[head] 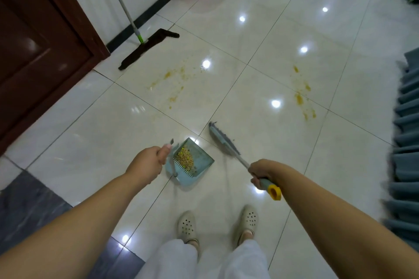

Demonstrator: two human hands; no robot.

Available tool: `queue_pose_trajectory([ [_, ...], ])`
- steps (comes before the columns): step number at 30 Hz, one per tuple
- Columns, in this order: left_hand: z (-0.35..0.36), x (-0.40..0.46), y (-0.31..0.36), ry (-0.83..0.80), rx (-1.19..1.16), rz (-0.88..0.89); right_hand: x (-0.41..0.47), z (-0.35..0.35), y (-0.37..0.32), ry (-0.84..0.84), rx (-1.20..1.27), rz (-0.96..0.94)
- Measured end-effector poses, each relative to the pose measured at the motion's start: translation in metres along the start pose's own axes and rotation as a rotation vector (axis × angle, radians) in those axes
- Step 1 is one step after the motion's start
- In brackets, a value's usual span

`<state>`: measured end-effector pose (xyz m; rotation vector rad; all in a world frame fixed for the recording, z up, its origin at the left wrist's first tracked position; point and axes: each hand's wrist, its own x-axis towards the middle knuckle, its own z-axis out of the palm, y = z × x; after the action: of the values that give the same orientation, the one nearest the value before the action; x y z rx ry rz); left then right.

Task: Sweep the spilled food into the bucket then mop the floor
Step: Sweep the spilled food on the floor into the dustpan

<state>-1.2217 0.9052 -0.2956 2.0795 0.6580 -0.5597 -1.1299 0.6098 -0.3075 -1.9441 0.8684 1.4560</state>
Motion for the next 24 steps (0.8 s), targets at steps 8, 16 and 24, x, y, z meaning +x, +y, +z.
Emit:
queue_pose_trajectory([
  [8,0.000,-0.003,0.003,-0.003,0.008,-0.002,-0.025,0.013,0.011,-0.183,-0.050,0.022],
  [16,-0.003,-0.015,-0.002,-0.010,0.012,-0.006,-0.038,0.015,0.012,-0.117,-0.096,-0.003],
  [24,-0.013,-0.028,-0.019,0.018,0.008,-0.016,-0.027,0.020,-0.007,-0.066,-0.049,0.008],
])
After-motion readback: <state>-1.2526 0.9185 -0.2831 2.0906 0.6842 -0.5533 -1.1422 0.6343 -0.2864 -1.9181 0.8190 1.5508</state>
